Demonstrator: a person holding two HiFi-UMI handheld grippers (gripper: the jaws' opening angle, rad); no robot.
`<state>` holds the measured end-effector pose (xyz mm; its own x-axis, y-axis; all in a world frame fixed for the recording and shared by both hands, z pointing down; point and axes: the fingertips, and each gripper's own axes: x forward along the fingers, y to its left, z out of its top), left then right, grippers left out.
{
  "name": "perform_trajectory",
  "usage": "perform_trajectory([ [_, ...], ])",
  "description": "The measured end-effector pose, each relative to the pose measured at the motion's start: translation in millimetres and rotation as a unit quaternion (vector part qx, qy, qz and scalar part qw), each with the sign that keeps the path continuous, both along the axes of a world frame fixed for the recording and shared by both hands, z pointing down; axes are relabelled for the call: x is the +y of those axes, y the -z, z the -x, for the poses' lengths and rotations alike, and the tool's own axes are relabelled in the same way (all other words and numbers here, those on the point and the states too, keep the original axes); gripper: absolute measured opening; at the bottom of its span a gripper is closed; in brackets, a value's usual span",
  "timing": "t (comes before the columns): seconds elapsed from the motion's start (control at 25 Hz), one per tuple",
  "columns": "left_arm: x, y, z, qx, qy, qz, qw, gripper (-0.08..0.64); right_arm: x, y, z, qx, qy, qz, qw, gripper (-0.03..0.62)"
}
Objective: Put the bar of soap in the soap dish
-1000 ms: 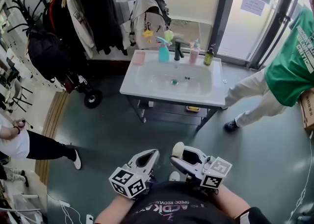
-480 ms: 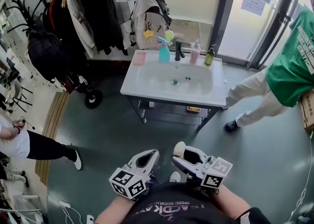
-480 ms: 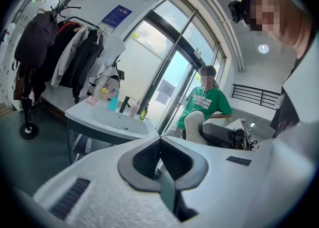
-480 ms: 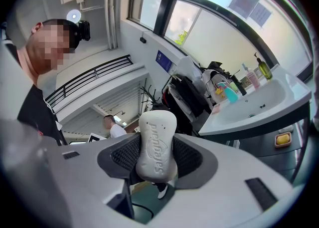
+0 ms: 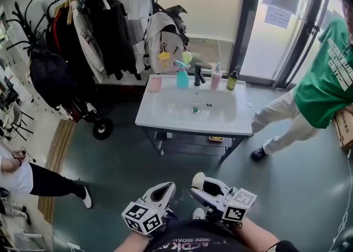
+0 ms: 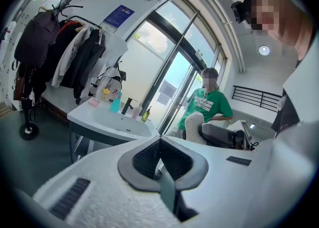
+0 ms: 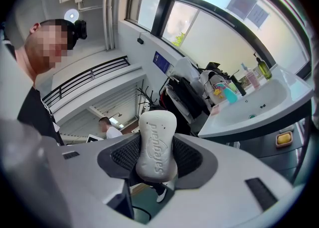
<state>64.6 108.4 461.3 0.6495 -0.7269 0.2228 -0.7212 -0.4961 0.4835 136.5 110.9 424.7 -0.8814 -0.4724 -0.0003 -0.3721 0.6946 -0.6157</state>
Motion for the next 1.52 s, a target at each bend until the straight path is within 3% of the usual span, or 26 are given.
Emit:
perform_trajectory([
  [0.64, -57.9, -2.6, 67.3, 0.014, -0.049, 0.004, 0.9987, 0.009, -57.3, -0.5, 62.5, 0.0, -0.073, 0.008, 0.997, 0.198],
  [1.52, -107.6, 2.9, 160.3, 0.029, -0.076, -0.019, 0.9965, 0.009, -114.0, -0.9, 143.6, -0.011, -0.144, 0.007, 0.989, 0.198],
])
